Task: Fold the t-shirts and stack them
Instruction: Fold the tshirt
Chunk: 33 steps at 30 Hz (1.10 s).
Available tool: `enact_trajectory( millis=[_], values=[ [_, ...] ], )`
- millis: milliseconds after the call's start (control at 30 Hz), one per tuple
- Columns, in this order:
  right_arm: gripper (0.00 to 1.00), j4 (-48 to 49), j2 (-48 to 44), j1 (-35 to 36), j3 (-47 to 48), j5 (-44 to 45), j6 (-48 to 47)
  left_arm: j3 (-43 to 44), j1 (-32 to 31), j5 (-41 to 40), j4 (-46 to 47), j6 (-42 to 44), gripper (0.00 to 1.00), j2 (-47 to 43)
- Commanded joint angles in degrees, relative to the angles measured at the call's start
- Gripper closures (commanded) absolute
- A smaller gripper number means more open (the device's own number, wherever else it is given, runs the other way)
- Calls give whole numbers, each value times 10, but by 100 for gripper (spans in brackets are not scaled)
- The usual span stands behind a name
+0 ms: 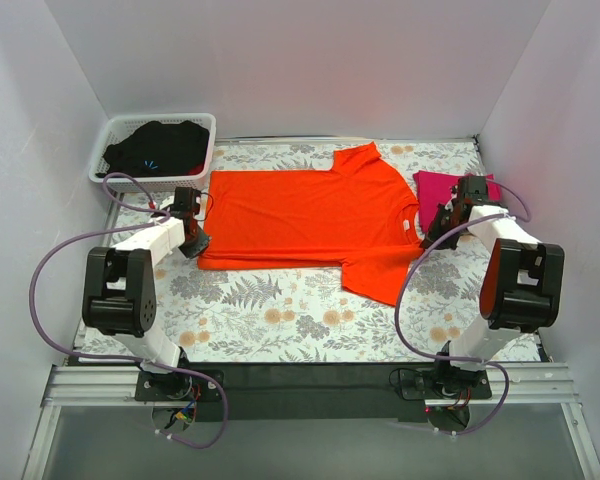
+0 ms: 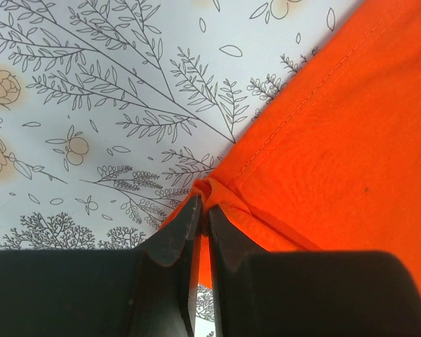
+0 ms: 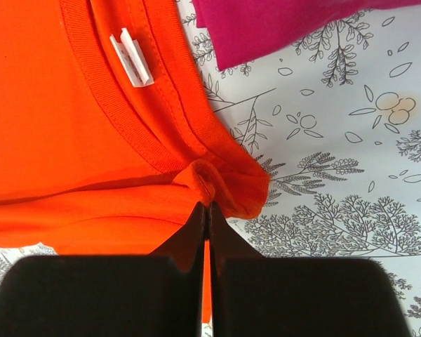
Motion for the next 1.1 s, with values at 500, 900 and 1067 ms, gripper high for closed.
enact_trajectory(
  millis=[500, 900, 1067],
  values=[
    [93, 12, 48, -8, 57, 31, -11, 17, 7, -31, 38, 11, 85, 24],
    [52, 1, -24, 3, 62, 26, -32, 44, 6, -23, 33, 39, 22, -53],
    [48, 1, -103, 12, -12, -3, -23, 46, -26, -6, -11, 28, 19, -119]
  ],
)
